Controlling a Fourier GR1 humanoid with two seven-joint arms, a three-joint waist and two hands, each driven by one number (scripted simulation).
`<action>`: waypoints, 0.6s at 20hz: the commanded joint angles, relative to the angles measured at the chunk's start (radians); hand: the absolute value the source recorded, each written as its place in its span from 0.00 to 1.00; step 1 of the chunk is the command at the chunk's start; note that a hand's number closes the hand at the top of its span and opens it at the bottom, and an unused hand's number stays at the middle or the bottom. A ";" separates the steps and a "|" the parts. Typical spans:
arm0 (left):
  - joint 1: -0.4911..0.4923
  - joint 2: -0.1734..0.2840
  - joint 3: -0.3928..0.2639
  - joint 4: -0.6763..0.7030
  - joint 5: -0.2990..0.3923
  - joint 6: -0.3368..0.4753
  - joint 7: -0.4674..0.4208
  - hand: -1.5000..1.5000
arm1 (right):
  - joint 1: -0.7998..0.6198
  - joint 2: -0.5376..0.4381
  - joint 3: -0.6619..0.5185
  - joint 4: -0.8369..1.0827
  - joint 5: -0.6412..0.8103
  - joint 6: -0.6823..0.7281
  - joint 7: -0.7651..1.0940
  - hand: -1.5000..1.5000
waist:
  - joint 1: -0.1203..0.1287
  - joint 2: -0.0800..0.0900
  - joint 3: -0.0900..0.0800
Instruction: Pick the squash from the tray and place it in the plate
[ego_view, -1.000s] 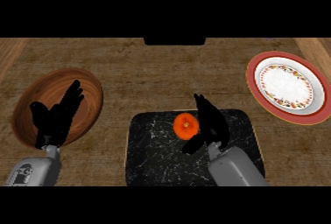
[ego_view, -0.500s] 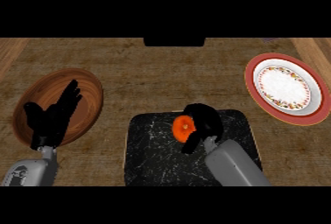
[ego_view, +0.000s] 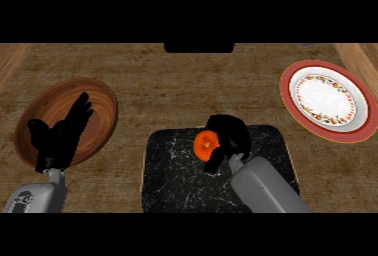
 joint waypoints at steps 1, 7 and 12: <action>-0.048 -0.013 0.002 0.027 -0.027 0.021 0.021 0.50 | -0.084 0.012 -0.050 0.086 0.056 -0.039 -0.064 1.00 | 0.003 0.011 0.007; -0.043 -0.012 -0.003 0.014 -0.020 0.003 0.024 0.50 | -0.290 -0.059 -0.159 0.299 0.093 -0.143 -0.178 1.00 | 0.015 0.013 0.007; -0.005 0.007 0.015 0.001 0.003 -0.025 0.011 0.50 | -0.359 -0.115 -0.181 0.214 0.245 -0.362 -0.052 1.00 | 0.010 0.006 0.007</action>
